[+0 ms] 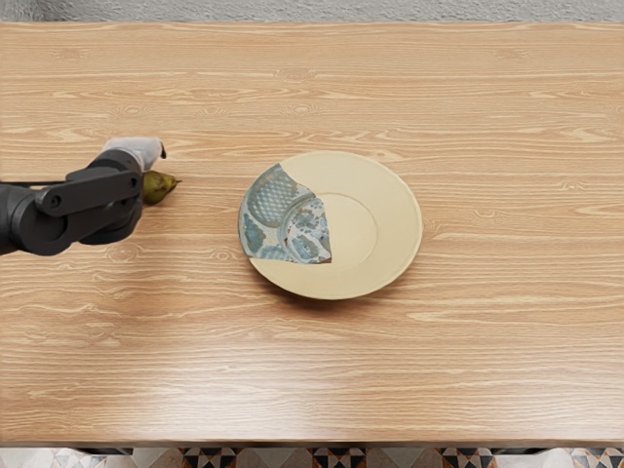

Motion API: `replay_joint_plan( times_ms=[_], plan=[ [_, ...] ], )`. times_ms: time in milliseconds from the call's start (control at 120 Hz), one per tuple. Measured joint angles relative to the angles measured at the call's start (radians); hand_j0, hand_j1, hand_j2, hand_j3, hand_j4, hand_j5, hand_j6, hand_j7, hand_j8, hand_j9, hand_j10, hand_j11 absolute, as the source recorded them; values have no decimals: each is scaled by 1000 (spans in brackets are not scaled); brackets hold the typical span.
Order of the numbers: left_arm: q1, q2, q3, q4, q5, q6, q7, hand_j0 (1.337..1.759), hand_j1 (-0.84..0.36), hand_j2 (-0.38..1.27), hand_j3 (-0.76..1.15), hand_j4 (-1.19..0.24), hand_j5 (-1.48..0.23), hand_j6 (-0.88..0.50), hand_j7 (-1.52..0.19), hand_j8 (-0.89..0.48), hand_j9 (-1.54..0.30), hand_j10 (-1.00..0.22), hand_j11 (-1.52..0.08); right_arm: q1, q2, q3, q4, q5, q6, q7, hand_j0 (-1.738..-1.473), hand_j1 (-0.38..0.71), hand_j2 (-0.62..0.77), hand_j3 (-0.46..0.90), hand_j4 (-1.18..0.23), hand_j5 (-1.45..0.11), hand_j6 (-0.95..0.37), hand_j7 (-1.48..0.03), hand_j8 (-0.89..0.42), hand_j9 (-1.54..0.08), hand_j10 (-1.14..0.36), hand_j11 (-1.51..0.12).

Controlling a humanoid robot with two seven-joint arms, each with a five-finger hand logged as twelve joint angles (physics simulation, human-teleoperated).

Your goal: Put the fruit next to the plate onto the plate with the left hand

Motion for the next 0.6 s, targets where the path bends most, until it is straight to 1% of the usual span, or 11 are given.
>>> replay_joint_plan(
  times_ms=[275,600],
  plan=[
    [-3,-5,-1,20,-8,-9,0,1658,-47,69,0,-335,-432,-336,-432,-336,-431,-334,-431,0,0,0,0,0,0,0,-1658,-349,0,0,0,0,0,0,0,0,0,0],
    [-4,-30,-4,24,-11,-10,0,1658,-80,75,0,-362,-468,-363,-467,-363,-467,-362,-467,0,0,0,0,0,0,0,-1658,-349,0,0,0,0,0,0,0,0,0,0]
  ],
)
